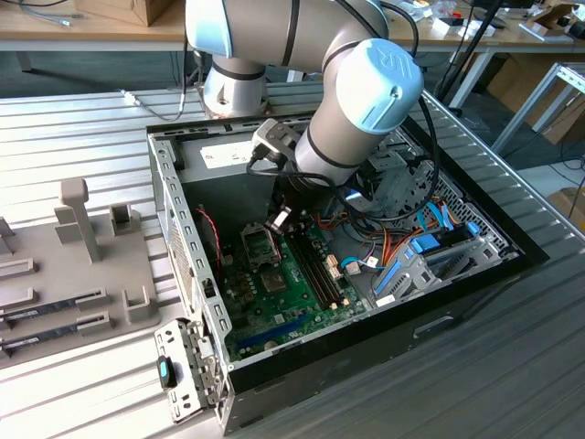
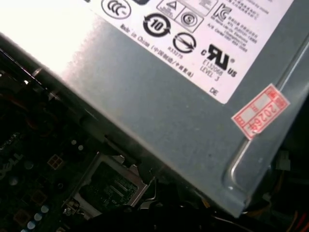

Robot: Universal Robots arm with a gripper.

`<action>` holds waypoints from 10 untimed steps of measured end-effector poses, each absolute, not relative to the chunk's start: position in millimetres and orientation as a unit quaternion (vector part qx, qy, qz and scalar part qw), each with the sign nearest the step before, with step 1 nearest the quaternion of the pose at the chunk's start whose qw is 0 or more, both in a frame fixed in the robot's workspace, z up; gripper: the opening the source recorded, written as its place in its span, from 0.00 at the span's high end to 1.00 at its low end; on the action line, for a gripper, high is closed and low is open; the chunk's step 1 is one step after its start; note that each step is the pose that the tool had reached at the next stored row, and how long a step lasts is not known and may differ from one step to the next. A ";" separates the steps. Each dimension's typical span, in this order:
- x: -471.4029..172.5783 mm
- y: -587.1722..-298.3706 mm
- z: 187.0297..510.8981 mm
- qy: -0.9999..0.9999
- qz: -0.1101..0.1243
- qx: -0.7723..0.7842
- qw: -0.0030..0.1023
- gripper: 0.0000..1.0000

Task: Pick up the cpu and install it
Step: 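Close the cpu cover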

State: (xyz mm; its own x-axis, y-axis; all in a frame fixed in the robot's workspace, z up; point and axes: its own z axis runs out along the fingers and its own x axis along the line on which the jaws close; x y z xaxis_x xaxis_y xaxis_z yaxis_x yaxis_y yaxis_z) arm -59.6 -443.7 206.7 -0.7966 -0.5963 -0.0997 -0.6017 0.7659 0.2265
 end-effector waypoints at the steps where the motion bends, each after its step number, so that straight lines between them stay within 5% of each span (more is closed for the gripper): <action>1: -59.6 -444.3 206.7 0.940 0.124 -0.319 0.011 0.89; 10: -59.7 -447.9 207.6 0.939 0.124 -0.320 0.011 0.89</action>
